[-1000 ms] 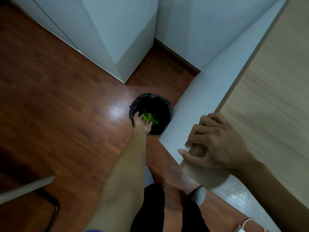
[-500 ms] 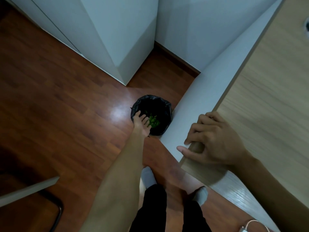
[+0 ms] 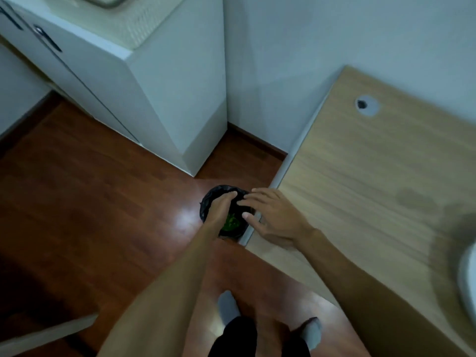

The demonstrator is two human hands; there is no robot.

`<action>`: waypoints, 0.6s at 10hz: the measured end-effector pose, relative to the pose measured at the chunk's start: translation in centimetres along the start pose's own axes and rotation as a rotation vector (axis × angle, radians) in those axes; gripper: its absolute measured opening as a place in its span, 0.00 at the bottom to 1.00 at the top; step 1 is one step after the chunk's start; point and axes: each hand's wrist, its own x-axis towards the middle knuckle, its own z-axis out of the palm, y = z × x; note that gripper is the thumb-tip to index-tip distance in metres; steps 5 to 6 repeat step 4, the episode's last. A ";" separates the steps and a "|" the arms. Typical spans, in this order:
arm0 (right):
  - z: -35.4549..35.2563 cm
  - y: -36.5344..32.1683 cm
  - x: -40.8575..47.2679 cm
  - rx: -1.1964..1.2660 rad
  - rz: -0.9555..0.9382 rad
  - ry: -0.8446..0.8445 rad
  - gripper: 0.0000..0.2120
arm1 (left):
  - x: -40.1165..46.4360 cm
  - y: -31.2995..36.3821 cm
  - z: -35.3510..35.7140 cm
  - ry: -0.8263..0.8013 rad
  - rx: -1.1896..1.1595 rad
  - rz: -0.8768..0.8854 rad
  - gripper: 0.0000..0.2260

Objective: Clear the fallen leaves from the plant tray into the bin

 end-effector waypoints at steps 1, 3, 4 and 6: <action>-3.0 -0.2 -1.0 0.102 0.131 0.068 0.24 | -3.4 4.4 0.6 -0.031 0.133 0.154 0.18; -13.3 2.5 -5.7 0.148 0.287 0.106 0.29 | -8.1 14.4 3.2 -0.063 0.405 0.388 0.16; -17.8 4.1 -9.9 0.062 0.375 0.073 0.30 | -10.7 18.0 5.3 -0.127 0.633 0.467 0.20; -17.8 4.1 -9.9 0.062 0.375 0.073 0.30 | -10.7 18.0 5.3 -0.127 0.633 0.467 0.20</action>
